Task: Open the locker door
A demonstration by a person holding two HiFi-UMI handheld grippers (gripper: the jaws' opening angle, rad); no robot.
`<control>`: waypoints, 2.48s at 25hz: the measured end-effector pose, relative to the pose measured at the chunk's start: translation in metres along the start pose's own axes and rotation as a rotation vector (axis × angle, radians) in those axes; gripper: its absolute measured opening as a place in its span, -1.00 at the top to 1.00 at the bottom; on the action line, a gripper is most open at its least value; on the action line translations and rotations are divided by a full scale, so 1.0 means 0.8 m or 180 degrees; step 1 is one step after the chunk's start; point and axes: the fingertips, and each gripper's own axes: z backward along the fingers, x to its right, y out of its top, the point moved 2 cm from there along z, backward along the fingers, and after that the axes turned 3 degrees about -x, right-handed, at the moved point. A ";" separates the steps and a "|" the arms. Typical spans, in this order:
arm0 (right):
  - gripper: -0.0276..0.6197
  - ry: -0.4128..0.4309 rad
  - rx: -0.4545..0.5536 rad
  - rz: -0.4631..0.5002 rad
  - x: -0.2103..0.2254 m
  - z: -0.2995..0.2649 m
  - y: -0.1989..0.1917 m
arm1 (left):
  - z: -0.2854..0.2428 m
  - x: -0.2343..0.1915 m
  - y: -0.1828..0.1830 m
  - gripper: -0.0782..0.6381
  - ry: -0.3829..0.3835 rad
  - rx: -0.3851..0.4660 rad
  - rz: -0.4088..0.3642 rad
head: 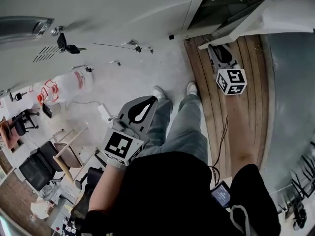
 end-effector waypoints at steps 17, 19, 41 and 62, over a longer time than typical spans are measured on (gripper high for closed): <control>0.45 -0.0464 -0.0117 -0.0268 0.054 0.101 -0.045 | -0.039 0.052 0.023 0.70 -0.0343 -0.0062 -0.0246; 0.45 -0.0569 -0.0119 -0.0319 0.064 0.114 -0.050 | -0.042 0.056 0.025 0.70 -0.0372 -0.0063 -0.0277; 0.57 -0.1335 0.0030 -0.0736 0.143 0.262 -0.039 | -0.059 0.119 0.050 0.70 -0.0659 -0.0035 -0.0473; 0.68 -0.0032 0.0227 -0.0567 -0.100 0.309 0.154 | -0.010 0.126 0.154 0.70 -0.0785 0.0505 -0.0523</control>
